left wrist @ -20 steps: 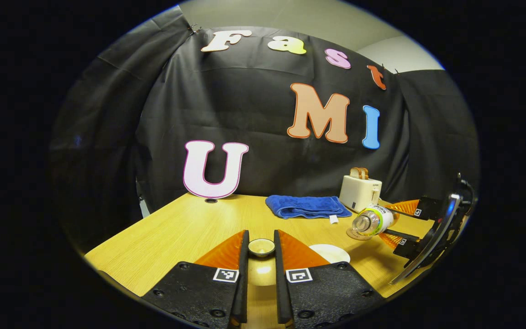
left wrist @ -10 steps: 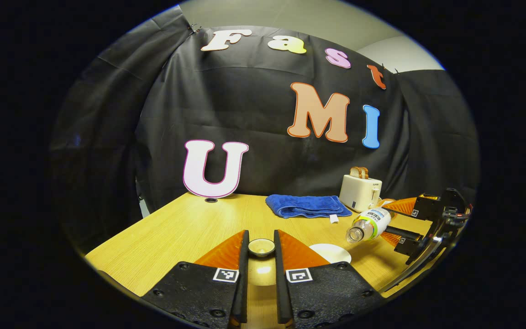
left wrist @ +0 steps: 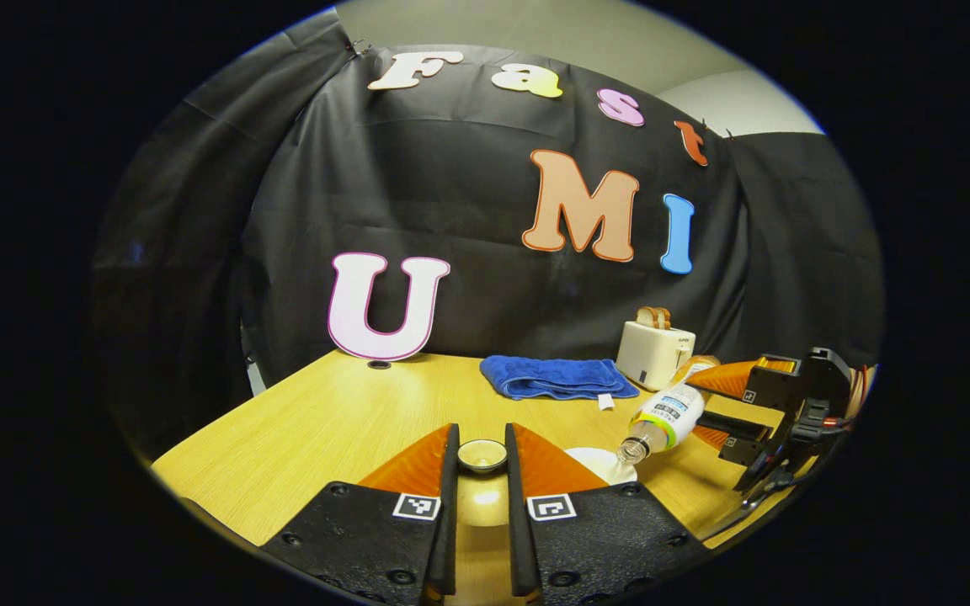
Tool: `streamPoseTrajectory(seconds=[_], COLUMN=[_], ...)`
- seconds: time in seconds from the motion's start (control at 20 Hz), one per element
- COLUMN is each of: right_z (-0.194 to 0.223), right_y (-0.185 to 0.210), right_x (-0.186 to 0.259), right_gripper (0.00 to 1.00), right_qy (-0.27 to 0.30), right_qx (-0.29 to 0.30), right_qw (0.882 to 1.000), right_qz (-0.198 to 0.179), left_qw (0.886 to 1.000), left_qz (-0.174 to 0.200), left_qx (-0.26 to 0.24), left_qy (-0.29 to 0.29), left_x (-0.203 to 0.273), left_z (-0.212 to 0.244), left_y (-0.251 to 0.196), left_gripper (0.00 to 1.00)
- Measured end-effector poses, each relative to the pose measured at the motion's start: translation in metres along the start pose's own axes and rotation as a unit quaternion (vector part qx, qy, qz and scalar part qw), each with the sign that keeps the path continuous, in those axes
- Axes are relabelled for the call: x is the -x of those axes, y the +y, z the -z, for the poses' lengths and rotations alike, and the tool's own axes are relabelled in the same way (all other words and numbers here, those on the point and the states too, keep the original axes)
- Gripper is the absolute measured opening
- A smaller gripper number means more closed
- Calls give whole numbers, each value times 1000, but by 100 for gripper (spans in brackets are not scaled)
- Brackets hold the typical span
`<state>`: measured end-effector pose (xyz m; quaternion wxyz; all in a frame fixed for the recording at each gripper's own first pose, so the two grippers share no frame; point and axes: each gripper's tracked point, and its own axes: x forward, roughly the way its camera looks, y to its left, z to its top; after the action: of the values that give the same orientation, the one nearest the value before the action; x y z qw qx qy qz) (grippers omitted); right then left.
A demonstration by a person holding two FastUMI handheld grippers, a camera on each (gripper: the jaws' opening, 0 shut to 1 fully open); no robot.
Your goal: Open the teacup lid with one hand, grasp the water bottle and pour water into the teacup with the other hand; after pouring, place the water bottle on the coaster and then close the teacup lid.
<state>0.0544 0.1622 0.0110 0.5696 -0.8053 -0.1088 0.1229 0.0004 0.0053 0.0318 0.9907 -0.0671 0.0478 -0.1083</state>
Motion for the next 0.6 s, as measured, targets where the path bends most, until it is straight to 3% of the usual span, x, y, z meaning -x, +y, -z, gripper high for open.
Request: streamPoseTrajectory(seconds=[0.6], right_z=[-3], right_y=[-11], right_x=[-4], right_gripper=[57], right_qy=[-7], right_qx=[104], right_qw=[995], right_qz=[12], left_qw=[1000], left_qz=[8], left_qx=[5], left_qy=[1], left_x=[1], left_z=[0], left_y=[-4], left_gripper=[23])
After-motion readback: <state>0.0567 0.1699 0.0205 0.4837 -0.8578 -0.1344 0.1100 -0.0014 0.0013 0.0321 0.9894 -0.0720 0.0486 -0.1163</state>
